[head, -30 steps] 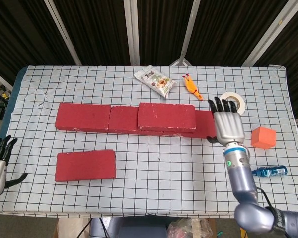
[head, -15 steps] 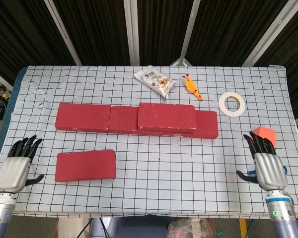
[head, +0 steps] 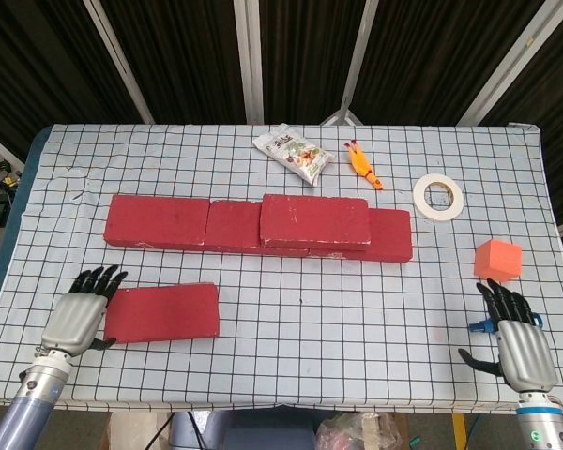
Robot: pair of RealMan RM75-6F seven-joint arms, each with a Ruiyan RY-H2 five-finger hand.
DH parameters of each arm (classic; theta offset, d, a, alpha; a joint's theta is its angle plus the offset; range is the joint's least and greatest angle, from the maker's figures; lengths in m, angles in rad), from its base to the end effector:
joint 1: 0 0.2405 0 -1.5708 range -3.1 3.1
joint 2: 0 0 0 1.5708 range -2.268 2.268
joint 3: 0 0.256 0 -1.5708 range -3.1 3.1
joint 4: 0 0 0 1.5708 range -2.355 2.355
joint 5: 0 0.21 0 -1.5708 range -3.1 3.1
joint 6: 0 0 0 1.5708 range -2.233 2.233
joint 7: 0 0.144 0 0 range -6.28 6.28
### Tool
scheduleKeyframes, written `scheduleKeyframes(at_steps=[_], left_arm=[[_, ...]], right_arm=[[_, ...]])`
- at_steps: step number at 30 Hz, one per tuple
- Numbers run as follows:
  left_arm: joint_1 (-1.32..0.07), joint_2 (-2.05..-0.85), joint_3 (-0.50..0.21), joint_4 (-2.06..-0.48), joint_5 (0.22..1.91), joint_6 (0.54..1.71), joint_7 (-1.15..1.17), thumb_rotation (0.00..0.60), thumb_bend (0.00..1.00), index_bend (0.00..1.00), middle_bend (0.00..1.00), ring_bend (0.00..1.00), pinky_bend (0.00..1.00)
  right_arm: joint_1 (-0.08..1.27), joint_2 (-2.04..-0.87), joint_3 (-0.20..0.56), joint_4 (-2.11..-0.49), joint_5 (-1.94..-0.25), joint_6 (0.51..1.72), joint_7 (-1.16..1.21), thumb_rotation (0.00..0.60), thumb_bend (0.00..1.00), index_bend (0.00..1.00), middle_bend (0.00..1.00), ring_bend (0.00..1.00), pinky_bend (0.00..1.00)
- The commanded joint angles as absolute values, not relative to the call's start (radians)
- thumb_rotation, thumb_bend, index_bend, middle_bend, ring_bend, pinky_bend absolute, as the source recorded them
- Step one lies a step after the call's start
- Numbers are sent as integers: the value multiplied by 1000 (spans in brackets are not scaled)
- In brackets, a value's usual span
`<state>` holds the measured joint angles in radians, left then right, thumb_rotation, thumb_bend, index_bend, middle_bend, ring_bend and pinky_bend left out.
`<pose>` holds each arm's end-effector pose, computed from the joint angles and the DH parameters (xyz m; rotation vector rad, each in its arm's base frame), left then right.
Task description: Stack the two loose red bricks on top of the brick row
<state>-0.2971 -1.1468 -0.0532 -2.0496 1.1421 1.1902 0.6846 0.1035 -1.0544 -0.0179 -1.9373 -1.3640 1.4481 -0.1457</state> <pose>-0.2201 0.2088 0.0859 -1.7119 -0.9824 -0.5823 -0.2713 -0.1648 0.1441 1.3380 -1.1298 0.8539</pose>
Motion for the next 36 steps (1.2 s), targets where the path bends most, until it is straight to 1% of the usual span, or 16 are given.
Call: scheduleKeyframes(at_steps=[1, 8, 13, 22, 26, 34, 36], left_arm=[[-320, -1177, -41, -2038, 1115, 1168, 701, 600, 0, 30, 0, 0, 58], [-352, -1269, -31, -1985, 1082, 1176, 743, 600, 0, 18, 0, 0, 58], [-369, -1335, -32, -1952, 1056, 1202, 782, 600, 0, 9, 0, 0, 58], [-407, -1389, -33, -1941, 993, 1216, 834, 600, 0, 0, 6, 0, 70], [-424, -1403, -34, -1939, 961, 1225, 862, 600, 0, 0, 53, 28, 107], [-463, -1419, -41, -1944, 884, 1239, 915, 600, 0, 2, 107, 86, 147], [-470, -1421, -41, -1945, 873, 1244, 923, 600, 0, 17, 145, 108, 164]], right_arm=[[101, -1055, -14, -1938, -1367, 1445, -143, 600, 187, 83, 32, 0, 0], [95, -1053, -12, -1936, -1377, 1434, -134, 600, 187, 83, 32, 0, 0], [94, -1050, -4, -1934, -1370, 1424, -125, 600, 187, 83, 32, 0, 0], [86, -1040, 11, -1929, -1354, 1418, -110, 600, 187, 83, 32, 0, 0], [86, -1038, 13, -1930, -1352, 1410, -106, 600, 187, 83, 32, 0, 0], [84, -1041, 21, -1930, -1342, 1403, -115, 600, 187, 83, 32, 0, 0], [84, -1042, 23, -1931, -1339, 1400, -117, 600, 187, 83, 32, 0, 0]])
